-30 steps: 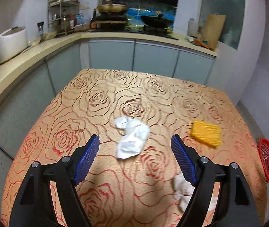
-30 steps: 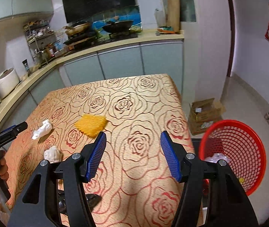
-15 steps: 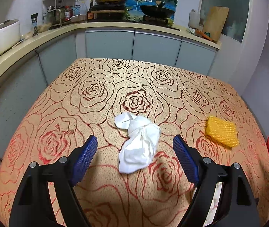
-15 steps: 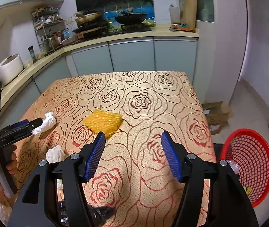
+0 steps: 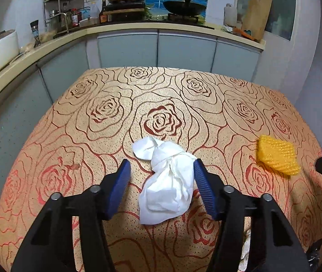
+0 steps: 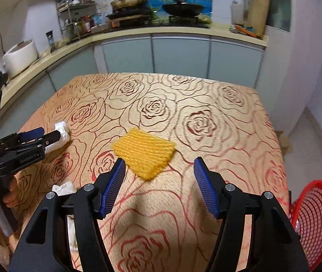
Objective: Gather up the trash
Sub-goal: 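Grasp the white tissue with the left tool while the right tool grasps the yellow foam net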
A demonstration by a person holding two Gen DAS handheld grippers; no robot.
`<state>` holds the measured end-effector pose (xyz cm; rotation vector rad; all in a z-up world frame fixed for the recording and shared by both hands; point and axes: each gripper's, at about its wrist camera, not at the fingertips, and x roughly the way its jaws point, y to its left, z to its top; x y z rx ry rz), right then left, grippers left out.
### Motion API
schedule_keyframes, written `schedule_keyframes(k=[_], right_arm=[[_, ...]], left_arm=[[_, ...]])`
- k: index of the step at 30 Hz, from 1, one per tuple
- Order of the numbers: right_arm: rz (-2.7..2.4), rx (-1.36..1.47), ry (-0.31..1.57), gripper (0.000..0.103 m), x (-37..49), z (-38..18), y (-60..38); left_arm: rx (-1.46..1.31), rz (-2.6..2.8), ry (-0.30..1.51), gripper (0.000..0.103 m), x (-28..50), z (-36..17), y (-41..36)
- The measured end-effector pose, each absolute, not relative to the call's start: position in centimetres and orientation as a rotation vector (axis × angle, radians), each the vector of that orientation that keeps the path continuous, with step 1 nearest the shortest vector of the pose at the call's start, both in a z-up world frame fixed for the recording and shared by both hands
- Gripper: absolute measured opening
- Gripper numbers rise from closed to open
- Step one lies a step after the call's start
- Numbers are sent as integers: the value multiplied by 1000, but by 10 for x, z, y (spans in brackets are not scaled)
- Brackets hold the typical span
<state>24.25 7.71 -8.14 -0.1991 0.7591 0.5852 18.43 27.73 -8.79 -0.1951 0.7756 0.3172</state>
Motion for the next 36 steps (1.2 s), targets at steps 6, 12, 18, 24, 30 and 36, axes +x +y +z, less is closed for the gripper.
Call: schedule_keyframes(k=[6, 12, 18, 24, 30, 36], right_arm=[[613, -243, 783, 61, 255, -94, 99], [645, -310, 789, 61, 260, -104, 122], [663, -376, 818, 60, 265, -117, 138], [646, -368, 829, 43, 274, -118, 135], [625, -337, 823, 19, 276, -116, 127], [618, -277, 805, 15, 265, -101, 114]], left_arm=[[-207, 298, 765, 26, 182, -91, 279], [-231, 288, 757, 17, 181, -92, 281], [-274, 292, 750, 17, 177, -93, 289], [-275, 294, 749, 17, 177, -92, 291], [-278, 306, 743, 16, 175, -93, 292], [-255, 313, 726, 13, 174, -89, 288]])
